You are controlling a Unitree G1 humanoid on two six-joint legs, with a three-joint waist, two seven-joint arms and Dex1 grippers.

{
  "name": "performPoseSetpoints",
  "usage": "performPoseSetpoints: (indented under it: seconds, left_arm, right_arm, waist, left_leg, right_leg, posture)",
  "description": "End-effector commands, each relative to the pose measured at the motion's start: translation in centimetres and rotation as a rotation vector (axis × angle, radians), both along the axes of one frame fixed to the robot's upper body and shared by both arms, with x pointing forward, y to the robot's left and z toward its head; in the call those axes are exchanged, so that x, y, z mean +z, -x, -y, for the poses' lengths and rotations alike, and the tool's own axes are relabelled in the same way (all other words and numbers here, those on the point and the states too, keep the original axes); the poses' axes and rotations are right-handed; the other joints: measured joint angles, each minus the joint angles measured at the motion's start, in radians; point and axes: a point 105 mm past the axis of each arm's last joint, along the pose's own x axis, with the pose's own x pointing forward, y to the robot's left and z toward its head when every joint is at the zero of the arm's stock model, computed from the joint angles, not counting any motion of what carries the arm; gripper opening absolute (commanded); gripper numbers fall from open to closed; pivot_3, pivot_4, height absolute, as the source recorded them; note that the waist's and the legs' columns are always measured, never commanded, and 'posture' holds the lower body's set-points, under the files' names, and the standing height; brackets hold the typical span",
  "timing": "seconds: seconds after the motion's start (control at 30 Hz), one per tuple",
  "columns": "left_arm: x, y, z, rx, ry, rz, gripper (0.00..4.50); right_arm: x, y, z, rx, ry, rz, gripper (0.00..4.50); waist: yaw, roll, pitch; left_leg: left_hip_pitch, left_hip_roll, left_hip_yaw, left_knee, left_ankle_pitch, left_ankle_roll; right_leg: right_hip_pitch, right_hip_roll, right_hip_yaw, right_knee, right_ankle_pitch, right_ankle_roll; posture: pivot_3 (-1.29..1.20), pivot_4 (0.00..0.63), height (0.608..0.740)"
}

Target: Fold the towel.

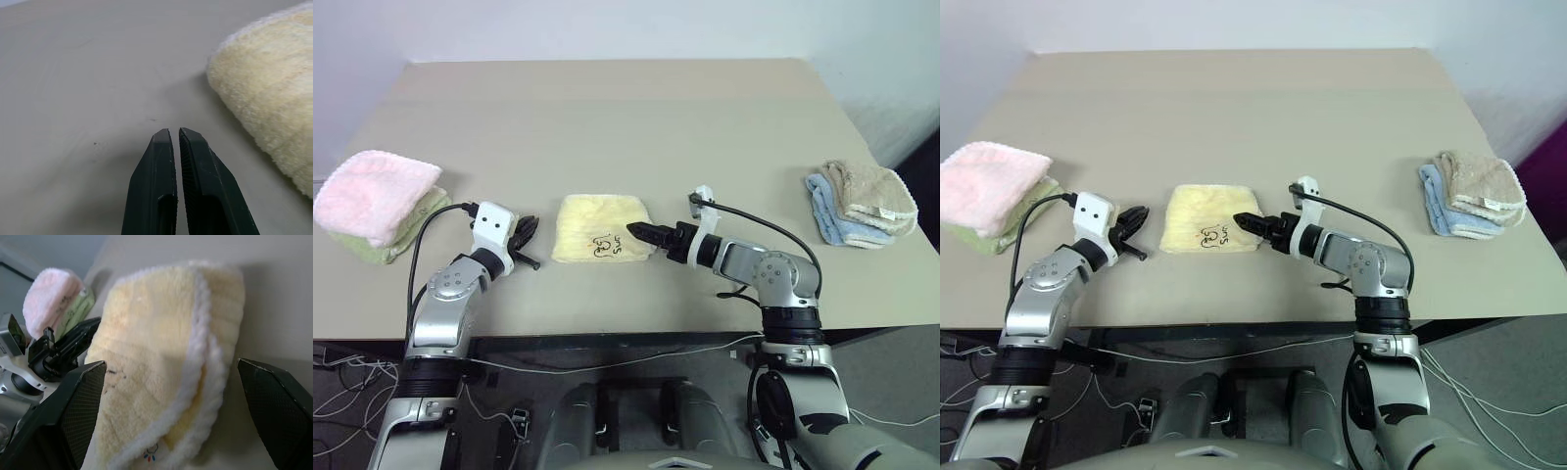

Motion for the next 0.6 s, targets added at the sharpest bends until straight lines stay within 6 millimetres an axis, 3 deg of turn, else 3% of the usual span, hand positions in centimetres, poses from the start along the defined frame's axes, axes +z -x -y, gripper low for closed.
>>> performPoseSetpoints:
  seconds: [0.03,0.17,0.27,0.6]
  left_arm:
    - [1.3,0.1,0.3,-0.011,-0.010,0.054,0.29]
    - [1.3,-0.1,0.6,-0.018,-0.007,0.053,0.29]
    - [1.2,0.0,0.9,-0.022,-0.004,0.054,0.29]
    - [1.1,0.0,1.3,-0.029,0.002,0.053,0.29]
  right_arm:
    - [0.4,0.5,-2.1,0.062,-0.022,-0.003,4.48]
    - [0.9,0.8,-3.5,0.089,-0.077,-0.024,4.48]
    - [1.4,0.6,-3.7,0.079,-0.133,-0.051,3.94]
    - [2.3,0.0,-2.7,0.030,-0.205,-0.075,0.66]
  waist:
    - [0.000,0.000,0.000]
    - [-0.001,0.000,0.000]
    - [0.000,0.000,0.000]
    - [0.001,0.000,0.000]
  left_leg:
    - [0.000,0.000,0.000,0.000,0.000,0.000]
    - [0.000,0.000,0.000,0.000,0.000,0.000]
    - [0.000,0.000,0.001,0.000,0.000,0.000]
    - [0.000,0.000,0.001,0.001,0.000,0.000]
  right_leg:
    - [0.000,0.000,0.000,0.000,0.000,0.000]
    - [0.000,0.003,0.000,0.000,0.000,0.000]
    - [0.000,0.004,0.000,0.001,0.000,0.000]
    - [0.001,0.004,0.000,0.001,0.000,0.000]
  posture:
    - [0.00,0.150,0.740]
    - [0.00,0.150,0.740]
    - [0.00,0.150,0.740]
    - [0.00,0.150,0.740]
